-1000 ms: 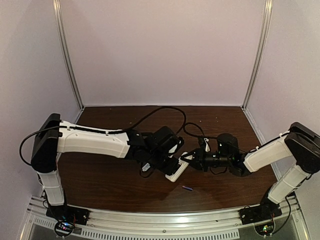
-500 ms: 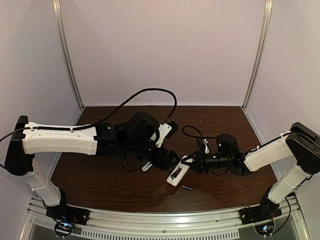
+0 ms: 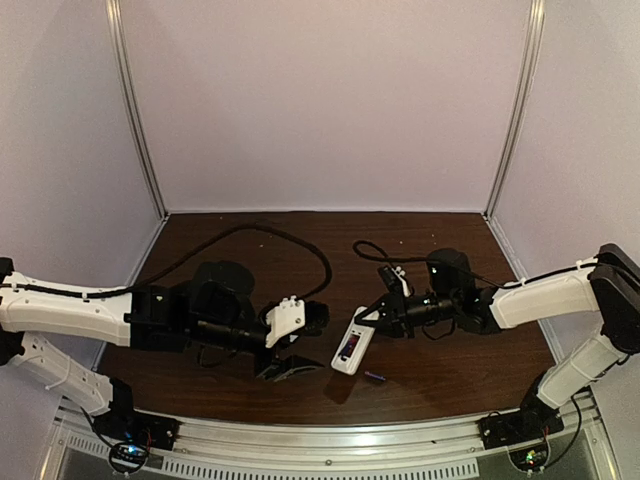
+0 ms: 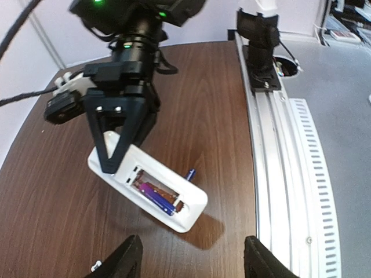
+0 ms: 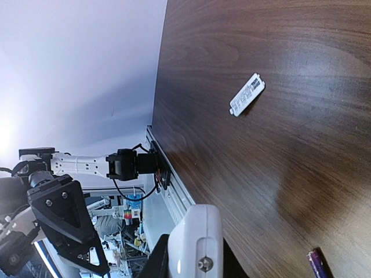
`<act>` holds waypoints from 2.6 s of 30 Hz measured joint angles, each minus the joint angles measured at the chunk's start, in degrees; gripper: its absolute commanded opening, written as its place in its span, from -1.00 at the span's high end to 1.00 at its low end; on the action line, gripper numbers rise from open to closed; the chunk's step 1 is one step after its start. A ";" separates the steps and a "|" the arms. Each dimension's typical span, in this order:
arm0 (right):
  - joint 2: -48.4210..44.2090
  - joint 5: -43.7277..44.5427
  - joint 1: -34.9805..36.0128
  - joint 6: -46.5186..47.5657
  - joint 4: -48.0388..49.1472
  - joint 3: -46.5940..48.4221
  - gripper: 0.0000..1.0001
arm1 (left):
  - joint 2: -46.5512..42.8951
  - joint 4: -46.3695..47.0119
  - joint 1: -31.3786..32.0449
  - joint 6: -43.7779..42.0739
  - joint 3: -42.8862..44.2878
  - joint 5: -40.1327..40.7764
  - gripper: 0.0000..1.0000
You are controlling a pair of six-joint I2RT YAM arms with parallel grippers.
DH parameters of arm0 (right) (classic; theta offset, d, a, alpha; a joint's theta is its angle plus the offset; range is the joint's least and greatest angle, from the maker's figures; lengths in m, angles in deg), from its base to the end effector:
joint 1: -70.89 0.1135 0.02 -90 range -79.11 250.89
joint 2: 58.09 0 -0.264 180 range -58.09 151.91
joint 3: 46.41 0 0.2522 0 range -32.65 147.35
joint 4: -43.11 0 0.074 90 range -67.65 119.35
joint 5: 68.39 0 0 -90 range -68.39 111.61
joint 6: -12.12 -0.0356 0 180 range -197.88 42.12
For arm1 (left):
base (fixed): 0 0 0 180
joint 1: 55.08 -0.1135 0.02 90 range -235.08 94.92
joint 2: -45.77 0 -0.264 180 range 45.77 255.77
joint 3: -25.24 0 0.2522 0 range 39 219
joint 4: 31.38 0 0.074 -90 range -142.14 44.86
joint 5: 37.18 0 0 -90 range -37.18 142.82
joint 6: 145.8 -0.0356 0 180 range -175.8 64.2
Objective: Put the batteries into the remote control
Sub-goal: Place the battery in the battery compartment, then load the battery into the battery compartment.
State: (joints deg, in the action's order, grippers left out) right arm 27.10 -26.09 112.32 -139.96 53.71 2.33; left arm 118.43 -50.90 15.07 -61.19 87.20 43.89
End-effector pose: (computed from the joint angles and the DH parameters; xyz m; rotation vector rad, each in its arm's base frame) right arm 0.1992 0.2109 0.1840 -0.2228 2.4669 1.8281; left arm 0.0911 -0.2685 0.2637 1.4279 1.6813 -0.8236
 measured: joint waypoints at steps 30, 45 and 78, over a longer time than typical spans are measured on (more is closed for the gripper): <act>1.75 -5.46 6.25 7.85 -14.80 7.13 1.00 | 9.29 -0.72 5.92 -23.67 2.05 -0.57 0.39; 2.27 -5.44 7.76 7.74 -14.75 7.98 1.00 | 12.31 -0.72 5.92 -23.91 2.91 -0.90 0.49; 3.02 -3.69 9.33 4.15 -9.05 7.06 1.00 | 14.14 -0.59 4.90 -21.70 3.65 -1.05 0.89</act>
State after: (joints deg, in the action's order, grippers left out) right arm 30.11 -29.78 121.65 -135.81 44.66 9.39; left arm 132.57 -51.49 19.96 -82.89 90.85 42.85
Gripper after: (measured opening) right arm 0.211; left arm 0.074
